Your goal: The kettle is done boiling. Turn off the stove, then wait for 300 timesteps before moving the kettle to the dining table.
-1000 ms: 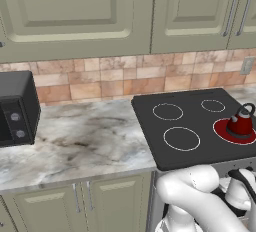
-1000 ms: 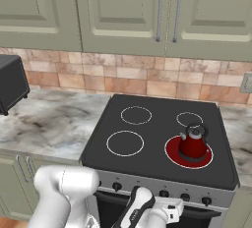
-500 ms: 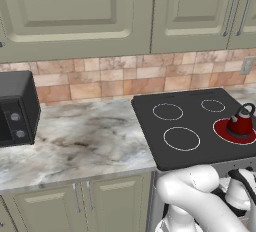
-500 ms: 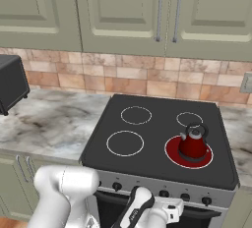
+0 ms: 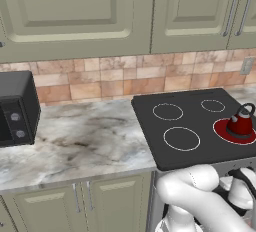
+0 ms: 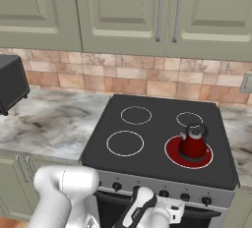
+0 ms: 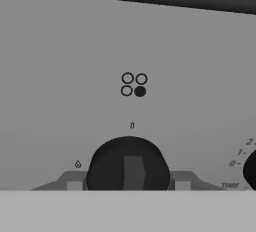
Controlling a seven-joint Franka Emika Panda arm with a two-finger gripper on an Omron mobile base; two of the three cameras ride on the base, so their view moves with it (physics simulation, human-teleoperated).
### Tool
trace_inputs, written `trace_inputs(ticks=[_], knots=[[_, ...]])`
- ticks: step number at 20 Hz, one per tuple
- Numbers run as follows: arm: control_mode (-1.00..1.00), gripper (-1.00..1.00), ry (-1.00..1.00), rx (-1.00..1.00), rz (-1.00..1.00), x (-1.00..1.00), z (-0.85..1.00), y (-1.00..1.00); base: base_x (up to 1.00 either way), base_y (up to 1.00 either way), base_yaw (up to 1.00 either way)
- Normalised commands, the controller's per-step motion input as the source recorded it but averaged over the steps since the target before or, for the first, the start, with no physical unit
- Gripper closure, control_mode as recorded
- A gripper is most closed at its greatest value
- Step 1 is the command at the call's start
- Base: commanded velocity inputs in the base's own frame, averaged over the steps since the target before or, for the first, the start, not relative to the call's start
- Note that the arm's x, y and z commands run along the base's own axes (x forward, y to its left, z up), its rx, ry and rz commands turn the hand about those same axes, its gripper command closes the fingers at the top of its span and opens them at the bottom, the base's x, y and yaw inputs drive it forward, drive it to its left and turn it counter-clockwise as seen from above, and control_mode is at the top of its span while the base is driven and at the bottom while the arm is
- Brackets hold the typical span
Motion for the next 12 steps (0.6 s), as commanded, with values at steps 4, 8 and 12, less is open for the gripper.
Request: trace_inputs(ticks=[4, 8, 12], knots=[[-1.00, 1.00, 0.00, 0.18, -0.02, 0.00, -0.04, 0.00, 0.00, 0.00, 0.00], [-1.00, 1.00, 0.00, 0.17, -0.03, 0.00, -0.01, 0.00, 0.00, 0.00, 0.00], [-1.00, 1.00, 0.00, 0.15, -0.03, 0.00, 0.00, 0.02, 0.00, 0.00, 0.00]])
